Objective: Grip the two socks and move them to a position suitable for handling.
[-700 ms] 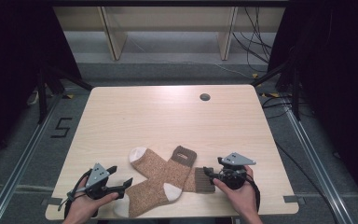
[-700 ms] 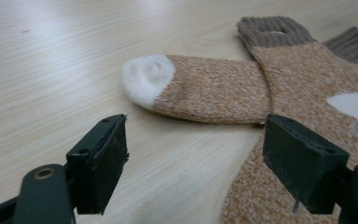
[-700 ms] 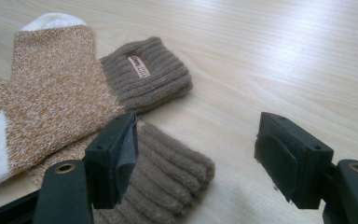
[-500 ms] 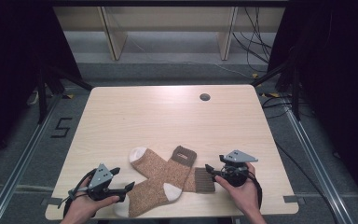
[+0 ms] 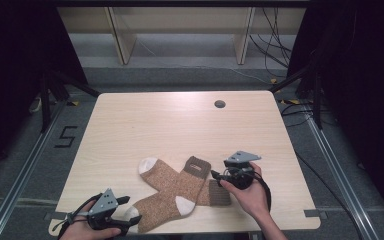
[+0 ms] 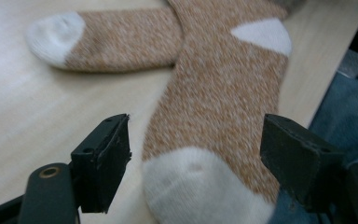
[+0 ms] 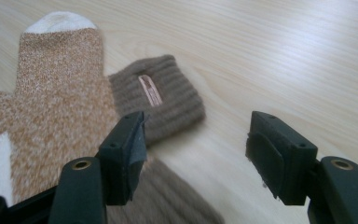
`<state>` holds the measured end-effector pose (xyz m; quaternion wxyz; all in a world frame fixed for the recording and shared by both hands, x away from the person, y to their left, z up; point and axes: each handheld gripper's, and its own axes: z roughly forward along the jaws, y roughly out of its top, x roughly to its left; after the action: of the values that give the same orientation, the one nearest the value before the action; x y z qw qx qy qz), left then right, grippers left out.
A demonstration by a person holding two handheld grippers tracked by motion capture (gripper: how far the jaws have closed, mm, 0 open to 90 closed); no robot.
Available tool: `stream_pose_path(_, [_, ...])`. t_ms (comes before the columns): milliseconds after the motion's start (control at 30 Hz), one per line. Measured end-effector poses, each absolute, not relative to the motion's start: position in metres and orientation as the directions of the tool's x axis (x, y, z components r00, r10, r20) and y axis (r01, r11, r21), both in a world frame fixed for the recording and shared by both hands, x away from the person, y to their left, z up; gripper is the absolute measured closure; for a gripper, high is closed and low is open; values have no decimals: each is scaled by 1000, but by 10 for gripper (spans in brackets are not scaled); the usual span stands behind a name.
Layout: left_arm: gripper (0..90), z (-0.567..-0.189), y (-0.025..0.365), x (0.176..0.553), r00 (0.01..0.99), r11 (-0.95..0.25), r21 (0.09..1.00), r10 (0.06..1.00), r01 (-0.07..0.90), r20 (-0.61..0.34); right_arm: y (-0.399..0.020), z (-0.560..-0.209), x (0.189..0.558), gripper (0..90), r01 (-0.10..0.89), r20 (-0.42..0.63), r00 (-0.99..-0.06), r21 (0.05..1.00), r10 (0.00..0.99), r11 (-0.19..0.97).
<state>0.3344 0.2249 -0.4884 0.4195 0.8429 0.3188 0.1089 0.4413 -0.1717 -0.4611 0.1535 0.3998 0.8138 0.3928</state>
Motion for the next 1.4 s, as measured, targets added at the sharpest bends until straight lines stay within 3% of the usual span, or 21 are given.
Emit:
stream_pose_path(33, [244, -490, 228, 336, 786, -500, 747, 616, 439, -49, -166, -463, 447, 383, 530, 66, -645, 756, 761, 384])
stream_pose_path(133, [278, -496, 229, 337, 773, -513, 720, 632, 467, -52, -149, -468, 463, 404, 555, 89, -661, 726, 745, 406])
stream_pose_path(500, [483, -504, 230, 340, 753, -473, 702, 643, 532, -138, -127, -485, 489, 465, 588, 93, -675, 667, 732, 458])
stream_pose_path(633, [639, -503, 228, 339, 748, -461, 695, 643, 552, -167, -127, -489, 489, 555, 594, 103, -682, 655, 724, 467])
stream_pose_path(667, [679, -503, 226, 339, 741, -443, 699, 646, 561, -185, -128, -489, 489, 607, 579, 77, -687, 660, 723, 479])
stream_pose_path(700, [717, -503, 225, 338, 738, -435, 701, 646, 565, -194, -129, -485, 487, 724, 615, 110, -670, 637, 734, 465])
stream_pose_path(767, [725, -501, 226, 340, 753, -469, 691, 636, 550, -168, -129, -485, 487, 743, 613, 113, -675, 635, 729, 470])
stream_pose_path(900, [741, -493, 228, 340, 735, -401, 725, 644, 560, -212, -133, -485, 487, 800, 614, 117, -672, 639, 732, 462])
stream_pose_path(1233, [739, -463, 233, 355, 737, -327, 810, 651, 487, -181, -151, -459, 477, 805, 553, 103, -683, 719, 723, 420])
stream_pose_path(1400, [737, -453, 225, 378, 739, -316, 831, 656, 457, -157, -166, -446, 473, 804, 565, 128, -643, 746, 755, 354])
